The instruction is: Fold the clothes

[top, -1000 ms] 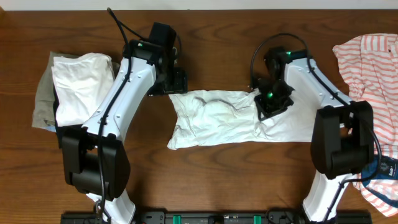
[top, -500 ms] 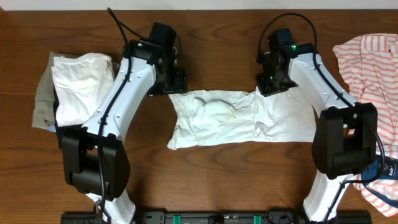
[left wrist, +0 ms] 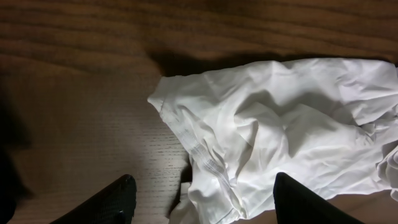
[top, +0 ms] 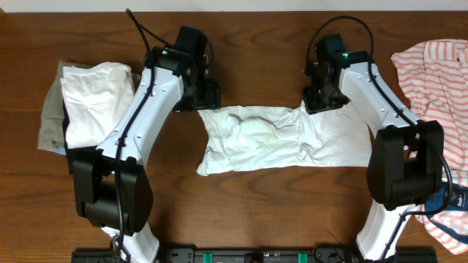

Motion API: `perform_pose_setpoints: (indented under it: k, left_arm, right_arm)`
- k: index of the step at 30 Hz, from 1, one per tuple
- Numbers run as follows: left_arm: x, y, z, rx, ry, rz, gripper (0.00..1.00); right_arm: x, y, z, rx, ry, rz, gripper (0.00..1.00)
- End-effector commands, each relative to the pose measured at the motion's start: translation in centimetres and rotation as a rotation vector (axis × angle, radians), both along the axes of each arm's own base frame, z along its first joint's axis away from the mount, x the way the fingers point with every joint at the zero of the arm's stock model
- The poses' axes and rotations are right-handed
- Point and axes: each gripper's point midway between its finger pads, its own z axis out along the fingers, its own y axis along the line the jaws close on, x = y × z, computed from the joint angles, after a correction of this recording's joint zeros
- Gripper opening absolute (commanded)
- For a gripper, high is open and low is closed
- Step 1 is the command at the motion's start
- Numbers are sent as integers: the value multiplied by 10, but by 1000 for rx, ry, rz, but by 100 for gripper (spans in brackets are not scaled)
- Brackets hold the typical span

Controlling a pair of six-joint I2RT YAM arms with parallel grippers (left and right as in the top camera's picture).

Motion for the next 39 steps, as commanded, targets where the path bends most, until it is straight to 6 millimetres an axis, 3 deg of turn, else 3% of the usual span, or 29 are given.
perform_pose_setpoints:
  k: [1,8,20,39]
  left_arm:
    - [-2,5,-5,19,12,-9,71]
    - [-2,5,-5,19,12,-9,71]
    - [-2,5,-5,19,12,-9,71]
    - [-2,5,-5,19,12,-9,71]
  right_arm:
    - [9,5,15,5,-61,-12,46]
    - [15,6,8,3,-86,-92,47]
    - [8,23,-4,-2,-58,-61,51]
    - [1,13,-37,-69,16,-101,48]
